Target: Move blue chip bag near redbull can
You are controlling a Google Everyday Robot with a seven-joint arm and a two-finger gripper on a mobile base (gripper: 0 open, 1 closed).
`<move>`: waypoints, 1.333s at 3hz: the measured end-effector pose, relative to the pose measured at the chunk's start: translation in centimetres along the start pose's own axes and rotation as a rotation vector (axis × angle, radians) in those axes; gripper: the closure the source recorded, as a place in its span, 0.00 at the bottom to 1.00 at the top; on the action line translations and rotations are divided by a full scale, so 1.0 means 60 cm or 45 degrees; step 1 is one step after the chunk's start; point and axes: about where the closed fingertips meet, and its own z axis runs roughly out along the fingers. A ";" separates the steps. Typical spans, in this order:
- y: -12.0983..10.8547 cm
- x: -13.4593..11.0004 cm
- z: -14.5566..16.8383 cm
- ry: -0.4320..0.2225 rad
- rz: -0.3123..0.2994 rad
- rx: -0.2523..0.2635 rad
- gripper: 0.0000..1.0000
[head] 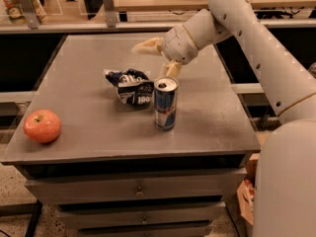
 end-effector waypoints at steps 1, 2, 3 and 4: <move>-0.021 -0.011 -0.011 -0.006 -0.018 0.101 0.00; -0.055 -0.044 -0.044 0.027 -0.094 0.265 0.00; -0.068 -0.072 -0.082 0.089 -0.168 0.382 0.00; -0.072 -0.076 -0.085 0.092 -0.174 0.396 0.00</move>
Offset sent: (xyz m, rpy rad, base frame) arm 0.0364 -0.0063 0.0888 0.1301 -0.3056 -0.2276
